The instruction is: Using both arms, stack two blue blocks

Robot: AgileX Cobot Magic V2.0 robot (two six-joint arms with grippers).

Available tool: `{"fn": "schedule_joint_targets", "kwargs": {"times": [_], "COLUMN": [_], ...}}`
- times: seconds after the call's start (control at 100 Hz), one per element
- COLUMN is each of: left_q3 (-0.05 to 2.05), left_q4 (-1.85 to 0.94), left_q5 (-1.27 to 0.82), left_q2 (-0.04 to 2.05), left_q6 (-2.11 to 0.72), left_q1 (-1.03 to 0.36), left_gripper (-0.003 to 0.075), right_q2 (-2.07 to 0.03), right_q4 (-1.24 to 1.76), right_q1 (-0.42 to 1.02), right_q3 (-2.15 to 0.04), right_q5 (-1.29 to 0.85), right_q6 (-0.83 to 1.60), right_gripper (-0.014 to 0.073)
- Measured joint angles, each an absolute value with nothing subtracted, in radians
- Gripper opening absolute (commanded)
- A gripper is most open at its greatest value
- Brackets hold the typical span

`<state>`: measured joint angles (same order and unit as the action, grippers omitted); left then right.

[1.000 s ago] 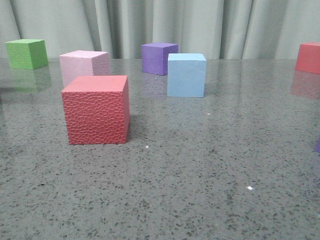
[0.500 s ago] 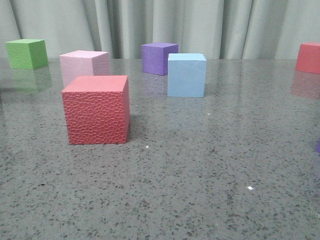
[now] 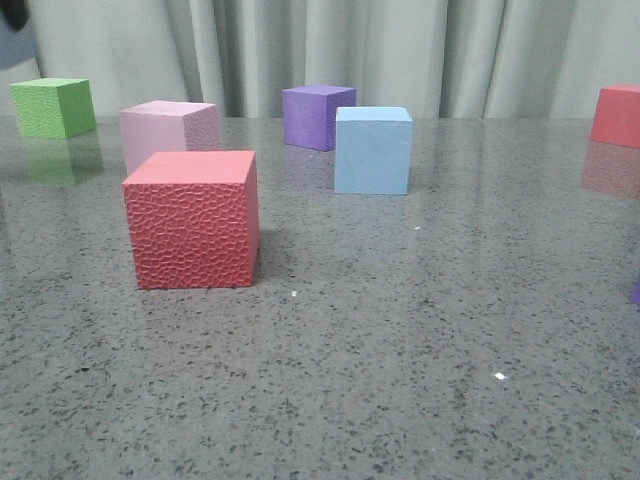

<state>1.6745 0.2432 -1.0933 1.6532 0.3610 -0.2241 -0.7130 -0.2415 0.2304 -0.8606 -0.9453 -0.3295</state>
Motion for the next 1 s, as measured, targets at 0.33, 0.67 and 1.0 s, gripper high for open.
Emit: {"fn": "schedule_joint_targets", "kwargs": {"times": [0.33,0.67,1.0], "left_q3": [1.803,1.924,2.108], "left_q4": [0.216,0.097,0.038], "left_q5": [-1.055,-1.023,-1.022], "left_q2": [1.654,1.774,1.973], "left_q6": [0.360,0.360,0.360], "left_q1": [-0.380,-0.472,-0.588], "left_gripper": [0.0167,0.0171,0.0171], "right_q2": [-0.713,-0.713,-0.713], "right_q4": [-0.240,-0.231,-0.231], "right_q1": [0.230,0.230,0.230], "right_q3": [-0.861,-0.861,-0.861], "right_q5": [-0.945,-0.945,-0.945], "right_q6": [-0.329,-0.329,-0.329], "right_gripper": [0.0580,0.0580,0.0580]}}
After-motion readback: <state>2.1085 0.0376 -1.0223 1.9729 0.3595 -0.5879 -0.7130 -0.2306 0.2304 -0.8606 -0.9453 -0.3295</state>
